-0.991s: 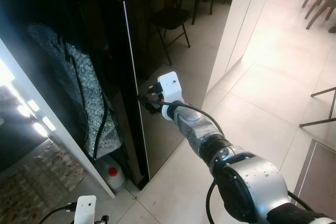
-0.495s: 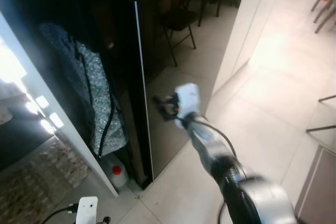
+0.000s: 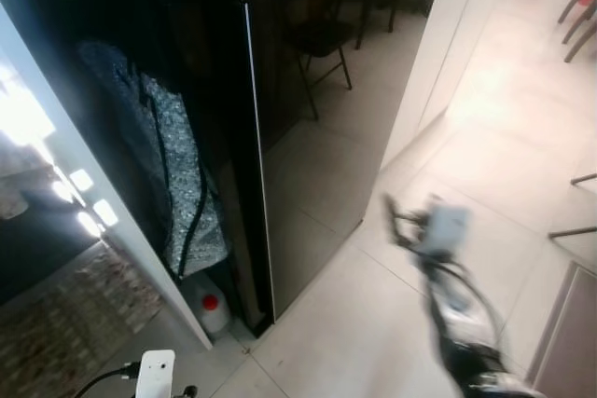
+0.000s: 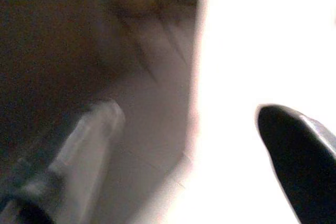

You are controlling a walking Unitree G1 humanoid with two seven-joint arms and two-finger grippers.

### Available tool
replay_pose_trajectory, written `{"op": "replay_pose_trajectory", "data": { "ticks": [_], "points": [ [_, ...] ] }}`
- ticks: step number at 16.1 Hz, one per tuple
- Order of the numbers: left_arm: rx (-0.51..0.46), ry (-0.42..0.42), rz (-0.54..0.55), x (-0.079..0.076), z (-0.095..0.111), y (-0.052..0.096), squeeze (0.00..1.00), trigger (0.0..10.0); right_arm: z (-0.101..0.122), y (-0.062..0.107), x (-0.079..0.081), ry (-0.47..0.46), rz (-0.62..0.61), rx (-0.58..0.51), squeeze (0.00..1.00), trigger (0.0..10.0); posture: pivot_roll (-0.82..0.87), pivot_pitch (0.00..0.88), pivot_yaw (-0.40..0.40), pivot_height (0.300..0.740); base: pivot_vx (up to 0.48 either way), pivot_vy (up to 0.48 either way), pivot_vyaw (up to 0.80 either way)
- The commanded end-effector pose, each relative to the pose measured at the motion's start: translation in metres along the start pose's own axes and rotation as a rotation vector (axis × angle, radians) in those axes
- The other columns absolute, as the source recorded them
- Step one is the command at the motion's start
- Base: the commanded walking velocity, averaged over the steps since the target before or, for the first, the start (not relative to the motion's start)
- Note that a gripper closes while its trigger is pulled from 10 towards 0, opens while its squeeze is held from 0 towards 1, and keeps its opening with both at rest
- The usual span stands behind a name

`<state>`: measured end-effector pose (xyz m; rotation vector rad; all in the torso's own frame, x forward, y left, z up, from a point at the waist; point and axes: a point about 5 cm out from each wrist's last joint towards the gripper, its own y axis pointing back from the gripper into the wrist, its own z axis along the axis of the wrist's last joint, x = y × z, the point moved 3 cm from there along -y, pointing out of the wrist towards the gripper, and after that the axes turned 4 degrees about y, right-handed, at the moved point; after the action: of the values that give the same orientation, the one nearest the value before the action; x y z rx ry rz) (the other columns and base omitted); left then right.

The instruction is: Restocking fridge

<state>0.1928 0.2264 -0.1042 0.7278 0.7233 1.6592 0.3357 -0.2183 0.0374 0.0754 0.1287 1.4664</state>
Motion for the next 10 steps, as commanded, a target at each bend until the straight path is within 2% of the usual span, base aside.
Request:
{"op": "replay_pose_trajectory", "data": {
  "ticks": [1, 2, 3, 4, 5, 6, 7, 8, 9, 10],
  "points": [
    [0.011, -0.016, 0.009, 0.005, -0.004, 0.001, 0.0, 10.0, -0.033, 0.015, -0.014, -0.027, -0.068, 0.142, 0.0, 10.0, -0.06, 0.056, -0.004, 0.74, 0.0, 0.0, 0.0],
    [0.011, -0.017, 0.009, 0.005, -0.004, 0.001, 0.0, 10.0, -0.06, 0.031, -0.026, -0.024, -0.11, 0.269, 0.0, 10.0, -0.06, 0.055, 0.0, 0.74, 0.0, 0.0, 0.0],
    [0.011, -0.017, 0.009, 0.006, -0.003, 0.001, 0.0, 10.0, -0.078, 0.044, -0.03, -0.027, -0.126, 0.349, 0.0, 10.0, -0.06, 0.057, 0.003, 0.74, 0.0, 0.0, 0.0],
    [0.01, -0.018, 0.009, 0.006, -0.003, 0.001, 0.0, 10.0, -0.098, 0.06, -0.031, -0.076, -0.152, 0.438, 0.0, 10.0, -0.05, 0.058, 0.007, 0.74, 0.0, 0.0, 0.0],
    [0.01, -0.019, 0.01, 0.007, -0.002, 0.0, 0.0, 10.0, -0.116, 0.075, -0.03, -0.112, -0.162, 0.522, 0.0, 10.0, -0.05, 0.061, 0.012, 0.74, 0.0, 0.0, 0.0],
    [0.008, -0.026, 0.01, 0.008, 0.0, 0.0, 0.0, 10.0, -0.143, 0.102, -0.02, -0.102, -0.122, 0.662, 0.0, 10.0, -0.05, 0.064, 0.015, 0.74, 0.0, 0.0, 0.0],
    [0.007, -0.033, 0.01, 0.009, 0.0, 0.0, 0.0, 10.0, -0.16, 0.122, -0.009, -0.017, -0.042, 0.765, 0.0, 10.0, -0.04, 0.066, 0.016, 0.74, 0.0, 0.0, 0.0],
    [0.003, -0.026, 0.016, 0.011, 0.001, 0.0, 0.0, 10.0, -0.169, 0.133, -0.003, -0.048, -0.058, 0.811, 0.0, 10.0, -0.02, 0.065, 0.019, 0.74, 0.0, 0.0, 0.0],
    [0.003, -0.026, 0.016, 0.011, 0.001, 0.0, 0.0, 10.0, -0.169, 0.133, -0.003, -0.048, -0.058, 0.811, 0.0, 10.0, -0.02, 0.065, 0.019, 0.74, 0.0, 0.0, 0.0],
    [0.003, -0.033, 0.016, 0.012, 0.001, 0.0, 0.0, 10.0, -0.171, 0.137, 0.003, -0.087, -0.081, 0.81, 0.0, 10.0, -0.02, 0.082, 0.028, 0.74, 0.0, 0.0, 0.8]
  ]
}}
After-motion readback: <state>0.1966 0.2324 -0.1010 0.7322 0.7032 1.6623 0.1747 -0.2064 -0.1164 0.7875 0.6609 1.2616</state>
